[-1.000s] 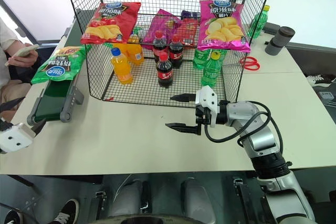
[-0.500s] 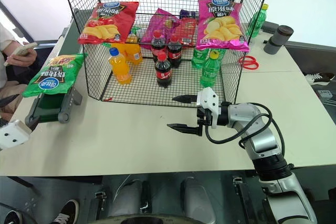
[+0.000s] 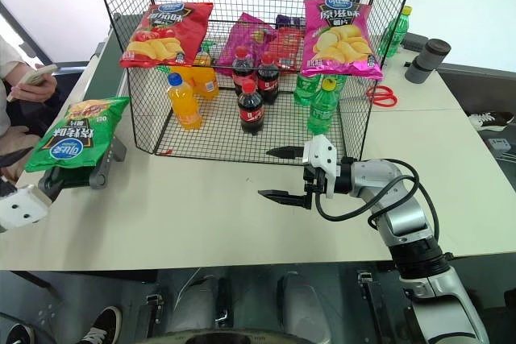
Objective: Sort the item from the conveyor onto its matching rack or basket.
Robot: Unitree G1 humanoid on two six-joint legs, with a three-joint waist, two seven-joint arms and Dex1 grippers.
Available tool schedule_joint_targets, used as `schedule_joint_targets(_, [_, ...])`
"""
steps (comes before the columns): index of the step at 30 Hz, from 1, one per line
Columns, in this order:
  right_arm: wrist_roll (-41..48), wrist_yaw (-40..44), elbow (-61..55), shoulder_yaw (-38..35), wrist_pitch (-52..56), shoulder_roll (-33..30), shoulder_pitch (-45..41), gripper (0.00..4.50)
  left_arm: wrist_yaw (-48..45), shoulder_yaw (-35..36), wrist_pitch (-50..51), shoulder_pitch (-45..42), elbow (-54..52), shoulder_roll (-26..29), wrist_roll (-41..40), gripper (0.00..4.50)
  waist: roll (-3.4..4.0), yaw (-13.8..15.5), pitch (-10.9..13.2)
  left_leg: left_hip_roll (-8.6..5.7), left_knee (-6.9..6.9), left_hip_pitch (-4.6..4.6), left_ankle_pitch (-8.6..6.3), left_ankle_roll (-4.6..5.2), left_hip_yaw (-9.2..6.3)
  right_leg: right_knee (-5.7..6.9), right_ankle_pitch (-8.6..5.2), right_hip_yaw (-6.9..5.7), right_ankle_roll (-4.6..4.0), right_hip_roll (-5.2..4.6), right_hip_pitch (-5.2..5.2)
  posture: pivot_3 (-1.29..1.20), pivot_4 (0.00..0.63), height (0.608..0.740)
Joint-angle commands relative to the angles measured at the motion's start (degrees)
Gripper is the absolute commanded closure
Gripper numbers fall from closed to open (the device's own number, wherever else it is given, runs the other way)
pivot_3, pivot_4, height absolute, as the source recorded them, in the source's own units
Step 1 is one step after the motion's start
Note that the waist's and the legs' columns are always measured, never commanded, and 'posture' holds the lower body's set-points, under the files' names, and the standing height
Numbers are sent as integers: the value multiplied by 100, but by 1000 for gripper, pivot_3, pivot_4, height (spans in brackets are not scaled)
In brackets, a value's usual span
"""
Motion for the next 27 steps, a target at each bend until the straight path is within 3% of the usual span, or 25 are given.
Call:
schedule_joint_targets(1, [28,-19,-223,-181,-103,-67,-24,20,98,25,38,-81,-30,112,-32,0,0,2,0,0,0,0,0,0,0,0,0,0,0,0,0,0,150,740])
schedule_joint_targets(13, [-82,-100,-178,-321,-199,-208,-5,20,137,-364,98,-396,165,93,-25,0,-1,8,-1,0,2,0,0,0,0,2,2,0,3,2,0,0,150,740])
schedule_joint_targets(16, [-99,-147,-173,-383,-232,-233,-18,0,106,-463,113,-465,209,74,-88,809,-1,6,-1,0,3,0,0,0,0,3,2,0,3,2,0,0,150,740])
schedule_joint_targets(19, [-115,-147,-175,-380,-254,-247,-5,0,137,-486,100,-489,229,94,-102,2332,-1,2,-1,0,3,0,0,0,1,3,2,1,4,3,0,0,150,740])
schedule_joint_targets(24, [-200,-203,-123,-344,-344,-213,-17,0,86,-478,93,-591,199,101,-236,4469,-1,11,-1,0,5,-1,0,0,0,4,2,1,4,3,0,0,150,740])
schedule_joint_targets(27, [-230,-228,-83,-332,-394,-188,-31,0,18,-402,155,-638,134,98,-407,4469,-1,12,-1,0,7,-1,0,0,0,4,2,1,4,3,1,0,150,740])
